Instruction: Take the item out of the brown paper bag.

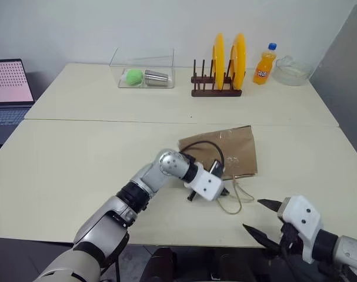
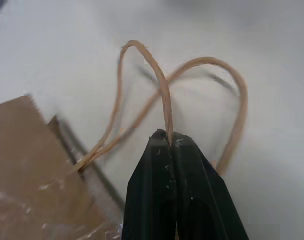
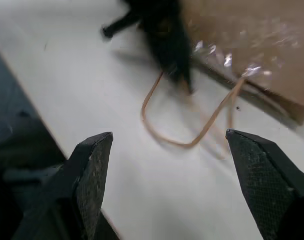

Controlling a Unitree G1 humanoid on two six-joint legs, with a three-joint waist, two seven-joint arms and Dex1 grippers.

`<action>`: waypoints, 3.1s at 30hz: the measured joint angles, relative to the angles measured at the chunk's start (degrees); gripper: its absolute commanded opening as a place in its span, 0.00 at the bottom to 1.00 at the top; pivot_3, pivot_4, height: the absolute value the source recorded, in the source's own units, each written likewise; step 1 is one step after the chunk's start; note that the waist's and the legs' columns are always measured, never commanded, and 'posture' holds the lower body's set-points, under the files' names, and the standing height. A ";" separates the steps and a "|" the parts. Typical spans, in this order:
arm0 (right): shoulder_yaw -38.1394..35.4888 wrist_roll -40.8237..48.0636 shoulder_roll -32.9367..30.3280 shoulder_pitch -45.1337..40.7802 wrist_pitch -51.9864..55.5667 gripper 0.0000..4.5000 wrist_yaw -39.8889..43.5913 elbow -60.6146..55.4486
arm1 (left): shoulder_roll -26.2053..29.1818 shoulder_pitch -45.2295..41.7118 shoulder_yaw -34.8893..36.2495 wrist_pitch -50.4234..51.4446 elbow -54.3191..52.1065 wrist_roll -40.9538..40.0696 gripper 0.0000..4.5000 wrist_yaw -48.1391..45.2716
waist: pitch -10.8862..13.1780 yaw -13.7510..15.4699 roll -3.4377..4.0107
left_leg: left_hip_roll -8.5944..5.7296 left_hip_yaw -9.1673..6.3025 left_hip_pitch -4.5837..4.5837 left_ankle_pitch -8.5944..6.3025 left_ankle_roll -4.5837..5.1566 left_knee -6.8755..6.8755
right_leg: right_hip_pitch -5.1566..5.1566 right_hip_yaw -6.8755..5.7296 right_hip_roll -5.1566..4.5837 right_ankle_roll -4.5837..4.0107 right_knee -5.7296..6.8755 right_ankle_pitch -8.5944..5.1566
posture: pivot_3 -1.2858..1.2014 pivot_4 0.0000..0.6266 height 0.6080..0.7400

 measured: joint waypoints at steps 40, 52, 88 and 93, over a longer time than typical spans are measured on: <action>36.28 -41.43 32.70 -44.53 20.16 0.01 24.84 17.52 | 5.15 -14.34 16.73 18.72 4.20 -11.45 0.00 0.56 | 0.00 -1.29 -0.01 | -0.02 -0.08 0.02 0.01 0.00 0.04 | -0.09 -0.04 0.00 -0.03 0.14 0.01 | 0.52 0.24 1.00; 38.44 -47.16 36.68 -46.42 20.21 0.01 26.90 19.12 | 3.70 -24.53 19.17 7.31 23.36 -8.81 0.00 4.31 | -0.01 -1.43 -0.02 | 0.00 -0.08 0.06 0.01 0.00 0.04 | -0.09 -0.03 0.02 -0.04 0.18 0.01 | 0.52 0.24 1.00; 35.13 -43.18 32.55 -79.62 21.11 0.81 38.04 34.77 | 4.17 -15.90 21.26 13.84 4.02 -13.11 0.00 -0.47 | -0.01 -1.55 -0.02 | -0.02 0.02 -0.17 0.03 -0.03 0.04 | -0.41 0.06 -0.03 -0.43 0.30 0.25 | 0.52 0.24 1.00; 38.04 -50.10 34.54 -80.59 18.51 0.99 37.98 37.18 | 4.29 -15.87 21.26 14.05 3.65 -13.12 0.00 -0.22 | -0.01 -1.48 -0.02 | -0.04 0.05 -0.24 0.04 -0.04 0.04 | -0.48 0.08 -0.05 -0.44 0.29 0.26 | 0.52 0.24 1.00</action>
